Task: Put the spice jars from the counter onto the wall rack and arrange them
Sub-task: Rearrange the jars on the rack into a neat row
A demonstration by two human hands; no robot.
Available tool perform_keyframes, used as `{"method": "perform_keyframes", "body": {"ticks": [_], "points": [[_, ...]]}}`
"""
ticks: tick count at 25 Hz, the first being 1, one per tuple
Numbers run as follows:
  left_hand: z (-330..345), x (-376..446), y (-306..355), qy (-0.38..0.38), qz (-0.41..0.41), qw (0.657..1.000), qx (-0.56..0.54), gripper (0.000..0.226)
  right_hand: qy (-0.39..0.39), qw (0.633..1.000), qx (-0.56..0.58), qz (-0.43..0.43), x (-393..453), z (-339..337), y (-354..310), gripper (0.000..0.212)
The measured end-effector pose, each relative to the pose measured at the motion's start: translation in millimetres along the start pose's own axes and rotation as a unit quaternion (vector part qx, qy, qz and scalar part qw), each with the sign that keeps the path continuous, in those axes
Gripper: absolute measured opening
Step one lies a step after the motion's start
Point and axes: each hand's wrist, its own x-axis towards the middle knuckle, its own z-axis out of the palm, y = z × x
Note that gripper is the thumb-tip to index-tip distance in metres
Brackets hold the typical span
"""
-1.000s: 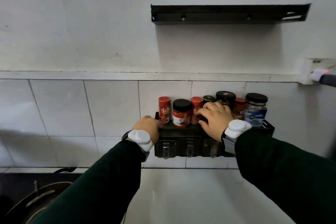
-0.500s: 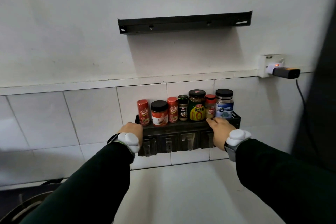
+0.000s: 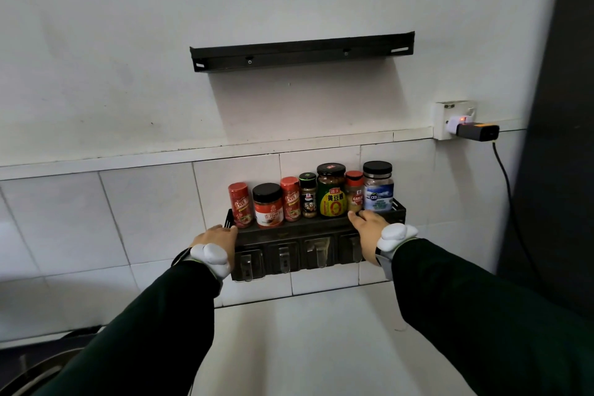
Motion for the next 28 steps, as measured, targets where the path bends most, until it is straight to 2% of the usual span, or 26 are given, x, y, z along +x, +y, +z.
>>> {"method": "perform_keyframes", "body": {"ticks": [6,10,13,17,19,22,25,28], "points": [[-2,3,1,-0.026,-0.005,0.999,0.021,0.045,0.003,1.000,-0.007,-0.009,0,0,3,0.085],[-11,3,10,-0.035,-0.008,0.994,0.104,0.040,0.012,0.999,0.035,-0.030,1,-5,11,0.078],[-24,7,29,0.046,0.014,0.992,0.116,0.029,0.087,0.986,0.138,-0.036,2,-8,24,0.055],[-43,27,76,0.167,0.065,0.984,-0.003,0.034,0.241,0.927,0.281,0.060,16,-15,51,0.031],[-52,44,104,0.200,0.109,0.971,-0.073,0.033,0.275,0.898,0.328,0.099,24,-20,62,0.037],[-62,68,137,0.201,0.144,0.956,-0.160,0.050,0.292,0.875,0.370,0.111,34,-24,71,0.057],[-70,95,160,0.191,0.123,0.956,-0.188,0.062,0.274,0.877,0.385,0.080,49,-22,76,0.078],[-77,119,170,0.147,0.096,0.970,-0.167,0.066,0.247,0.889,0.382,0.056,60,-13,81,0.089]]}}
